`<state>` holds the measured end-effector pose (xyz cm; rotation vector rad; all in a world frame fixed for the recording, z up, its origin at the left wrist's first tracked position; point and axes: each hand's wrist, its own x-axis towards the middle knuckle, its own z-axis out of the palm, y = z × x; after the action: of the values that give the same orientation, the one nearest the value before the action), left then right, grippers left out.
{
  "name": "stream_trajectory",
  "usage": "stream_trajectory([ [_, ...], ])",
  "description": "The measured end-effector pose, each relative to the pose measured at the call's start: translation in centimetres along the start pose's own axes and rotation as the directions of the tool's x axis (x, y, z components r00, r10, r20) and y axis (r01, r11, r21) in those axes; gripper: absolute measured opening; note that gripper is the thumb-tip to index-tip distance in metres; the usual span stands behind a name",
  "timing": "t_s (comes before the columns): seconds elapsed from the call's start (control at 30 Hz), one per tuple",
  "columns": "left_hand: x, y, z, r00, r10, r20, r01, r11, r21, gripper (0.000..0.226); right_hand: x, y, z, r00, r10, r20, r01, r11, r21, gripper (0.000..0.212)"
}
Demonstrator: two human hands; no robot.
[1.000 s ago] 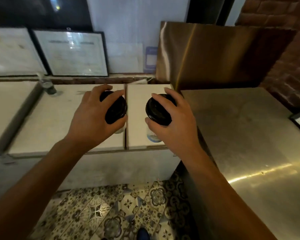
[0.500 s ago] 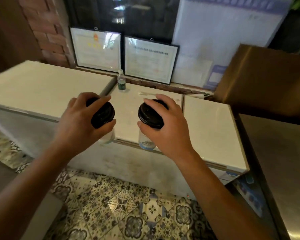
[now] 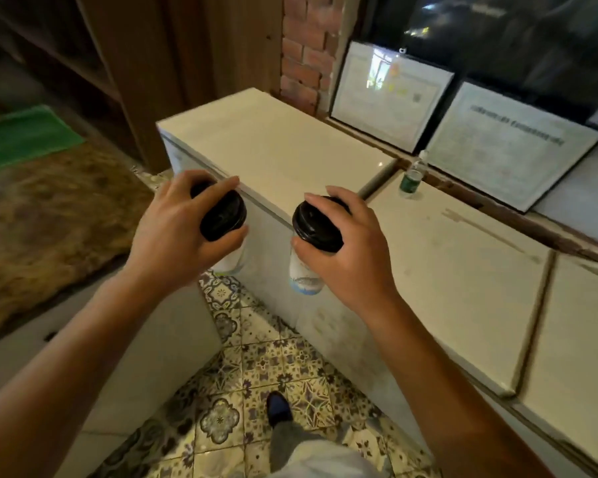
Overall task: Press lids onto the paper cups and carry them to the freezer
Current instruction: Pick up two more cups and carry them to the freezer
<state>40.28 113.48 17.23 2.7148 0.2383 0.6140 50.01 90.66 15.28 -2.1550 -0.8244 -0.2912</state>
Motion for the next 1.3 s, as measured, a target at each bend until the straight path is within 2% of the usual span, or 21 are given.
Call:
stream_trajectory([
  [0.33, 7.0, -12.3, -2.1, 0.966, -0.245, -0.077, 0.253, 0.958, 0.135, 0.067, 16.4, -1.4, 12.6, 0.97, -0.178, 0.168, 0.155, 0.978, 0.143, 0.064],
  [0.53, 7.3, -19.1, -4.8, 0.899, -0.405, -0.169, 0.43, 0.888, 0.16, 0.068, 23.8, -4.8, 20.7, 0.905, -0.319, 0.281, 0.248, 0.933, 0.259, 0.062],
  [0.77, 6.0, -26.5, -7.7, 0.833, -0.486, -0.266, 0.54, 0.818, 0.196, 0.067, 27.2, -9.8, 30.6, 0.814, -0.444, 0.375, 0.305, 0.875, 0.375, 0.058],
  [0.9, 5.8, -30.4, -9.5, 0.814, -0.532, -0.234, 0.58, 0.772, 0.262, 0.068, 28.2, -13.4, 35.3, 0.796, -0.46, 0.393, 0.321, 0.872, 0.37, 0.061],
  [1.03, 5.8, -32.9, -10.3, 0.827, -0.538, -0.161, 0.559, 0.759, 0.334, 0.069, 28.8, -16.3, 39.2, 0.769, -0.479, 0.423, 0.361, 0.872, 0.331, 0.065],
  [1.3, 5.8, -36.8, -9.7, 0.832, -0.554, 0.011, 0.5, 0.758, 0.419, 0.076, 27.0, -17.3, 42.8, 0.765, -0.47, 0.44, 0.392, 0.882, 0.261, 0.065],
])
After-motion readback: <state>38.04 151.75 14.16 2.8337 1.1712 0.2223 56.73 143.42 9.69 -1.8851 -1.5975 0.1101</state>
